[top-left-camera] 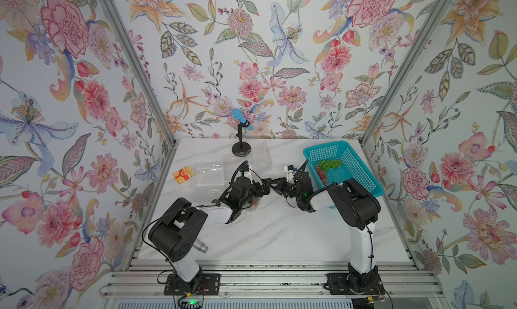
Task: Pack grapes into containers
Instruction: Adjust the packing box at the center of the board, then close the packing box at the center of the board.
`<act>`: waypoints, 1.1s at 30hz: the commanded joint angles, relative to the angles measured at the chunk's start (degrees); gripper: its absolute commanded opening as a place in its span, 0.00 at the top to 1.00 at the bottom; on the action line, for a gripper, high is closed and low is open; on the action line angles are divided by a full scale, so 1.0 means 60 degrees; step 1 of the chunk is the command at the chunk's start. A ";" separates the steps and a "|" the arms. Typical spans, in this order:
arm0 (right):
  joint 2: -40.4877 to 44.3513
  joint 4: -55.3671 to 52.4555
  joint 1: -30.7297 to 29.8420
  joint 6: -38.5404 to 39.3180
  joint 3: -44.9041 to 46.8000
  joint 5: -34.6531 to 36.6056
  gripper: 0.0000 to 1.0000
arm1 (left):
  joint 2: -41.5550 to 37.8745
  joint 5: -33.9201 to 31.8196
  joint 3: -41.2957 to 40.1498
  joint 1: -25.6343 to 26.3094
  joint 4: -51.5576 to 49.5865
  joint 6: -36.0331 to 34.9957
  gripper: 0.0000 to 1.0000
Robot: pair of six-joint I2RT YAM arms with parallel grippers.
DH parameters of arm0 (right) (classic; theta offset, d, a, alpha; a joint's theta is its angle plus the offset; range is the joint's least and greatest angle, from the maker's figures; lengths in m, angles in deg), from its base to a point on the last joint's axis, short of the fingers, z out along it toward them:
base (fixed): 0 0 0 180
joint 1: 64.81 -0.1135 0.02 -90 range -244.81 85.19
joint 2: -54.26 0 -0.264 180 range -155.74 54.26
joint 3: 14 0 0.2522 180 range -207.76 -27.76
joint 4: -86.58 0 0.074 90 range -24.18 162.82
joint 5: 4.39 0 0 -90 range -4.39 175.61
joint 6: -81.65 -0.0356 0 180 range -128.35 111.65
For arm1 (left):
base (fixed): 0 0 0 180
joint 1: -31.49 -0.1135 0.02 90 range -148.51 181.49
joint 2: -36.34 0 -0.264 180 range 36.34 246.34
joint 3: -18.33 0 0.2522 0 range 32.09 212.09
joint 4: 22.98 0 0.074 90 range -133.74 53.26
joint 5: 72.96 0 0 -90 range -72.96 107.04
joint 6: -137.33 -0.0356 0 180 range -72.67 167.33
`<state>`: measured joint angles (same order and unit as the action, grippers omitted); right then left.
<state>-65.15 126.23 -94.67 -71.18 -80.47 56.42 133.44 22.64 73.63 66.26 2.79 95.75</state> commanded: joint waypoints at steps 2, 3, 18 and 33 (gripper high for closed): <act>0.0309 -0.0195 0.0158 0.0027 0.0113 -0.0136 0.82 | 0.0160 0.0062 -0.0191 -0.0066 0.0131 0.0152 0.00; 0.0307 -0.0200 0.0180 0.0005 0.0067 -0.0167 0.81 | 0.0167 0.0062 -0.0249 -0.0058 0.0161 0.0180 0.00; 0.0058 0.0128 0.0191 -0.0295 -0.0213 -0.0316 0.74 | 0.0279 0.0091 -0.0522 -0.0022 0.0473 0.0368 0.00; -0.0527 0.0318 -0.0076 -0.0493 -0.0533 -0.0441 0.74 | 0.0295 0.0091 -0.0444 -0.0004 0.0414 0.0314 0.00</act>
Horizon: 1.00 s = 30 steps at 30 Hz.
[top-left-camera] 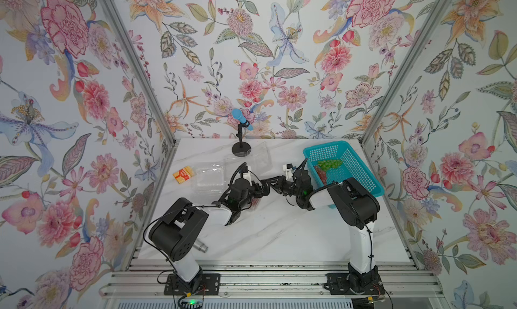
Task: Pack grapes into containers
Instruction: Close the packing box at the center of the board.
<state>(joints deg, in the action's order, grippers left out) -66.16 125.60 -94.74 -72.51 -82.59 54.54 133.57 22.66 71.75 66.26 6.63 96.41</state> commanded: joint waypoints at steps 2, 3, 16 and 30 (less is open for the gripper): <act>-0.0472 0.0653 -0.0055 -0.0428 -0.0158 -0.0176 0.74 | 0.0258 0.0084 -0.0128 0.0004 -0.0238 0.0200 0.00; -0.0534 0.0787 -0.0050 -0.0508 -0.0129 -0.0169 0.74 | 0.0257 0.0087 -0.0149 -0.0006 -0.0242 0.0186 0.00; -0.0643 0.1338 -0.0166 -0.0755 0.0211 -0.0066 0.81 | 0.0272 0.0058 -0.0173 -0.0008 -0.0242 0.0163 0.00; -0.0658 0.1645 -0.0270 -0.0772 0.0686 0.0263 0.86 | 0.0304 0.0058 -0.0318 -0.0008 -0.0113 0.0192 0.00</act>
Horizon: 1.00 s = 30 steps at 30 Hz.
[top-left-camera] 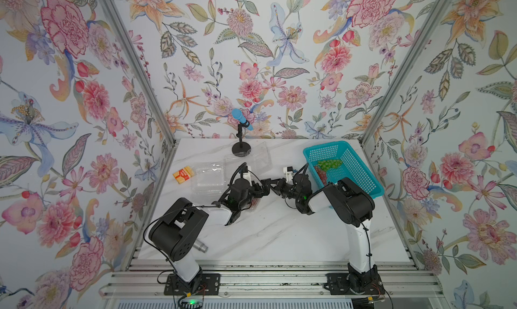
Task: Pack grapes into containers
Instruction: Close the packing box at the center of the board.
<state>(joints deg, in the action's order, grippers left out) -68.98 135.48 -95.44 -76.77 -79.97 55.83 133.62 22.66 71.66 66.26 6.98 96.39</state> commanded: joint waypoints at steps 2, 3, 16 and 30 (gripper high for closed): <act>-0.0182 -0.0076 -0.0194 0.0005 0.0281 0.0082 0.87 | 0.0296 0.0058 -0.0340 -0.0004 -0.0126 0.0203 0.00; -0.0175 -0.0138 -0.0210 0.0068 0.0292 0.0107 0.87 | 0.0296 0.0054 -0.0362 -0.0008 -0.0117 0.0210 0.00; -0.0104 -0.0437 -0.0271 0.0463 0.0536 0.0357 0.90 | 0.0267 0.0029 -0.0526 -0.0019 -0.0022 0.0207 0.00; 0.0916 -0.0825 0.0232 0.1097 0.1083 0.0386 0.76 | -0.0271 0.0052 0.0109 -0.0015 -0.0582 -0.0829 0.00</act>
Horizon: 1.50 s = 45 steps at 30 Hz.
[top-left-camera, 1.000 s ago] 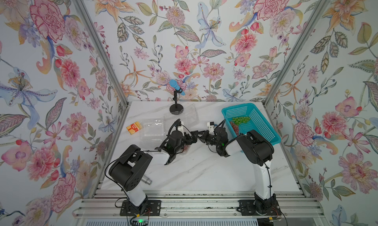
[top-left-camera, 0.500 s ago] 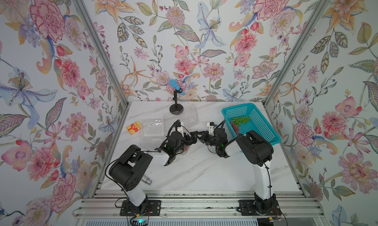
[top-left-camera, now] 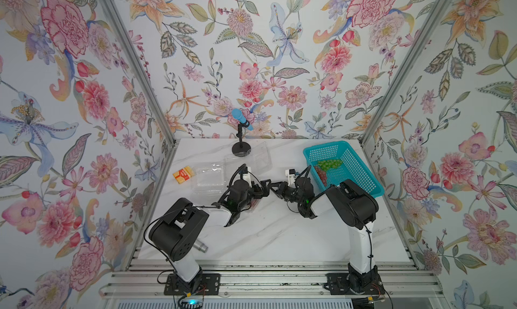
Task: Pack grapes into containers
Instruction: Close the packing box at the center of the board, then move the packing box to the center of the board.
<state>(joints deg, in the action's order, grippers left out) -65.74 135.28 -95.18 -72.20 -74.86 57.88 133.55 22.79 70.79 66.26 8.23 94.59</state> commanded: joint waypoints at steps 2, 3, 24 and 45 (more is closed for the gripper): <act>0.0619 -0.0923 0.0278 0.0467 0.0322 0.0063 0.68 | -0.0604 -0.0062 0.0596 -0.0020 -0.1310 -0.1029 0.00; 0.0766 -0.1006 0.0308 0.0543 0.0369 0.0087 0.64 | -0.0781 -0.0141 0.0798 -0.0022 -0.1622 -0.1306 0.00; 0.1978 -0.1872 -0.0800 0.0782 0.0612 0.0053 0.00 | -0.3646 -0.0411 -0.0966 -0.1144 -0.4471 -0.1006 0.00; 0.0377 -0.0846 -0.0621 -0.0834 -0.0992 -0.0088 0.00 | -0.2323 0.0871 -0.1410 -0.1364 -0.1787 0.0220 0.00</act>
<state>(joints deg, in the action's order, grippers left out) -62.79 130.36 -100.12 -77.01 -78.07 57.51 118.08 27.17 61.32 57.40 -6.22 94.16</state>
